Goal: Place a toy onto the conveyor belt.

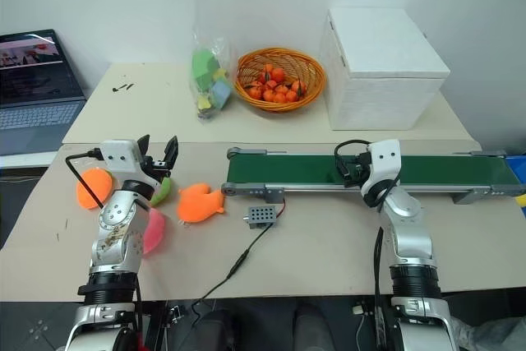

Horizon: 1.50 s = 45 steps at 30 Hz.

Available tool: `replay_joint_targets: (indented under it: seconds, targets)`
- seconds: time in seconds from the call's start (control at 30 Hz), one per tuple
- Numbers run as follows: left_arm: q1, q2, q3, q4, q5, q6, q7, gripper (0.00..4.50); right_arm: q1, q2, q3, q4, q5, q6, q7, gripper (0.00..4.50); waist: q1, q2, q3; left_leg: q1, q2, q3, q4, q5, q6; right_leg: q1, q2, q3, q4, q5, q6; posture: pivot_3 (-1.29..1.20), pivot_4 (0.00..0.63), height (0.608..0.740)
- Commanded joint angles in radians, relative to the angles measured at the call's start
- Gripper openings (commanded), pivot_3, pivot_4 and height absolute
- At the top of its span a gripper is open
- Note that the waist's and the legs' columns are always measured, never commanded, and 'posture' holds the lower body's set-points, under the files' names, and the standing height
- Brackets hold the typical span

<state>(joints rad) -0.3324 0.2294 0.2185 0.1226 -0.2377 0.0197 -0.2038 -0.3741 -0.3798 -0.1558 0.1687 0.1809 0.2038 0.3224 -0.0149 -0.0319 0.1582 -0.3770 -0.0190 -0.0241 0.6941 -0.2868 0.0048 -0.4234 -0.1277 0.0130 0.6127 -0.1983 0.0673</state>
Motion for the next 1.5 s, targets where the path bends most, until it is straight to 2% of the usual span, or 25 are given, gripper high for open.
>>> replay_joint_targets:
  seconds: [0.03, 0.07, 0.2, 0.33, 0.57, 0.7, 0.8, 1.0, 1.13, 1.27, 1.4, 1.5]
  targets:
    - [-0.019, 0.001, -0.007, -0.018, 0.000, -0.015, -0.009, 3.40, 0.006, -0.018, 0.015, -0.072, 0.008, 0.013, 0.041, 4.50, 0.000, 0.000, 0.000, 0.000, 0.000, 0.000, 0.000, 0.000, 0.000, 0.000, 0.000, 0.000, 0.000, 0.000, 0.000, 0.00, 0.150, 0.727]
    - [-0.022, -0.001, -0.009, -0.012, 0.002, -0.012, -0.009, 3.40, 0.011, -0.032, 0.049, -0.106, 0.008, 0.023, 0.087, 4.50, 0.000, 0.000, 0.000, 0.000, 0.000, 0.000, 0.000, 0.000, 0.000, 0.000, 0.000, 0.000, 0.000, 0.000, 0.000, 0.00, 0.150, 0.727]
    - [-0.026, -0.005, -0.011, -0.008, -0.003, -0.009, -0.015, 3.40, 0.074, -0.107, 0.183, -0.418, 0.202, 0.128, 0.402, 4.50, -0.003, 0.001, 0.001, 0.000, 0.001, -0.001, 0.000, 0.000, 0.000, 0.000, 0.001, 0.000, 0.000, 0.000, 0.000, 0.00, 0.150, 0.727]
    - [-0.028, -0.004, -0.013, -0.007, 0.002, -0.012, -0.015, 3.40, 0.146, -0.206, 0.215, -0.623, 0.405, 0.217, 0.617, 4.50, 0.001, 0.001, 0.001, 0.000, 0.001, -0.005, 0.000, -0.001, 0.001, 0.001, 0.001, -0.001, -0.001, 0.000, 0.000, 0.00, 0.150, 0.727]
    - [-0.017, 0.006, -0.013, -0.031, 0.015, -0.024, -0.006, 3.40, 0.119, -0.227, 0.239, -0.593, 0.389, 0.233, 0.650, 4.50, 0.004, 0.001, 0.001, 0.002, 0.000, -0.004, 0.001, -0.001, 0.001, 0.002, 0.000, -0.001, -0.002, 0.000, 0.001, 0.00, 0.150, 0.727]
    - [-0.020, 0.028, 0.082, -0.048, -0.044, 0.022, 0.043, 3.40, 0.107, -0.230, 0.252, -0.582, 0.379, 0.228, 0.655, 4.50, -0.001, 0.001, 0.001, 0.002, 0.001, -0.004, 0.001, -0.001, 0.001, 0.002, 0.001, 0.000, -0.001, 0.000, 0.001, 0.00, 0.150, 0.727]
    - [-0.098, 0.137, 0.344, 0.087, -0.239, 0.128, 0.122, 3.40, 0.096, -0.229, 0.251, -0.567, 0.379, 0.226, 0.661, 4.50, -0.003, 0.000, 0.001, 0.002, 0.001, -0.006, 0.001, -0.001, 0.001, 0.001, 0.001, 0.000, -0.001, 0.000, 0.001, 0.00, 0.150, 0.727]
    - [-0.050, 0.401, 0.517, 0.354, -0.337, 0.279, 0.000, 3.40, 0.087, -0.223, 0.255, -0.536, 0.373, 0.217, 0.675, 4.50, -0.014, 0.001, 0.001, 0.005, 0.001, -0.007, 0.000, -0.001, 0.001, 0.002, 0.003, 0.001, 0.000, 0.000, 0.001, 0.00, 0.150, 0.727]
    - [-0.063, 0.474, 0.525, 0.500, -0.354, 0.333, -0.101, 3.40, 0.086, -0.214, 0.249, -0.532, 0.382, 0.218, 0.679, 4.50, 0.012, 0.000, 0.002, 0.004, 0.001, -0.006, 0.000, -0.001, 0.001, 0.003, 0.002, -0.001, 0.000, 0.000, 0.001, 0.00, 0.150, 0.727]
    - [-0.140, 0.495, 0.510, 0.661, -0.387, 0.400, -0.253, 3.40, 0.083, -0.204, 0.247, -0.537, 0.387, 0.224, 0.675, 4.50, 0.025, -0.001, 0.002, 0.004, 0.001, -0.003, 0.000, 0.000, 0.000, 0.003, 0.002, -0.003, -0.001, 0.000, 0.000, 0.00, 0.150, 0.727]
    - [-0.189, 0.501, 0.467, 0.787, -0.375, 0.421, -0.425, 3.40, 0.087, -0.204, 0.240, -0.544, 0.384, 0.230, 0.666, 4.50, 0.019, -0.001, 0.001, 0.004, 0.001, -0.002, 0.000, 0.000, -0.001, 0.003, 0.002, -0.004, 0.000, 0.000, 0.000, 0.00, 0.150, 0.727]
    - [-0.200, 0.508, 0.439, 0.877, -0.348, 0.406, -0.479, 3.40, 0.096, -0.208, 0.228, -0.555, 0.389, 0.232, 0.660, 4.50, 0.003, -0.001, 0.001, 0.004, 0.001, -0.002, 0.000, 0.000, -0.001, 0.002, 0.002, -0.004, 0.000, 0.000, 0.000, 0.00, 0.150, 0.727]
